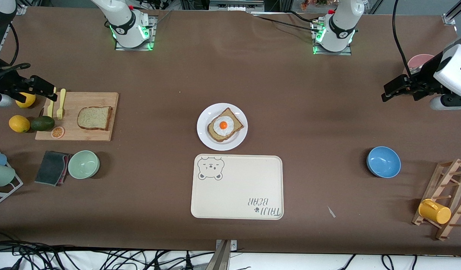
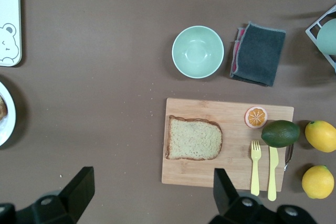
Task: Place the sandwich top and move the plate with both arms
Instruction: 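Move the right gripper toward the bread slice on the wooden board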
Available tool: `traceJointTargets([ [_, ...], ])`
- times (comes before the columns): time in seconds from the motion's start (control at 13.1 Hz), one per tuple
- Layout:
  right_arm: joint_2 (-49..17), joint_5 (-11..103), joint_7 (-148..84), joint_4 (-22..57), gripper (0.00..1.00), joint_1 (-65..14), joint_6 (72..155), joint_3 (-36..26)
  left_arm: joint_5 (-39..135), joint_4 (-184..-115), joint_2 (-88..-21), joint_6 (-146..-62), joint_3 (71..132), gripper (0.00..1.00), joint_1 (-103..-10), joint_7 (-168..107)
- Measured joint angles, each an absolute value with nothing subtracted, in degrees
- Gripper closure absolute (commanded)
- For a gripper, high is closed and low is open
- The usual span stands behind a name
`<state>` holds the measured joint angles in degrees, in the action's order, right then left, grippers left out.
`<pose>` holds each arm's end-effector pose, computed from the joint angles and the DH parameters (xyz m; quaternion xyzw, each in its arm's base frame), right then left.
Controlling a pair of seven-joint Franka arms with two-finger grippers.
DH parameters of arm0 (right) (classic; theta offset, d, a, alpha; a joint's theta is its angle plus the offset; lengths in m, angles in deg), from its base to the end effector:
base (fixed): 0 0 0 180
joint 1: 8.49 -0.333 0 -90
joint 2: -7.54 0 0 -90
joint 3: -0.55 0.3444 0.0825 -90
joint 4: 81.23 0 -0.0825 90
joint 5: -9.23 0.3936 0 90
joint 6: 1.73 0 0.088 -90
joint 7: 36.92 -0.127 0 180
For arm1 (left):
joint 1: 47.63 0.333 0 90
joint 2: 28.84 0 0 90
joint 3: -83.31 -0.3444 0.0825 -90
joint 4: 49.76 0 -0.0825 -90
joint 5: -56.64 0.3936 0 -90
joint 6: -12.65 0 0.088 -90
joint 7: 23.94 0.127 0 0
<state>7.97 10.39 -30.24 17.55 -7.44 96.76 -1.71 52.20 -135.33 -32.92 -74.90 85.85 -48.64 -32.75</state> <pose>0.5688 -0.0307 0.5757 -0.9996 -0.0279 -0.0021 0.0100 0.5815 -0.0452 0.6259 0.9980 0.0449 -0.0225 0.0381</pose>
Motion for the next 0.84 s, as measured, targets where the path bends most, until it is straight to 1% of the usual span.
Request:
traceJointTargets([
  [0.84, 7.3, 10.4, -30.4, 17.5, 0.0, -8.3, 96.8, -1.6, 52.2, -135.3, -33.1, -74.9, 85.7, 0.0, -48.3, -32.8],
])
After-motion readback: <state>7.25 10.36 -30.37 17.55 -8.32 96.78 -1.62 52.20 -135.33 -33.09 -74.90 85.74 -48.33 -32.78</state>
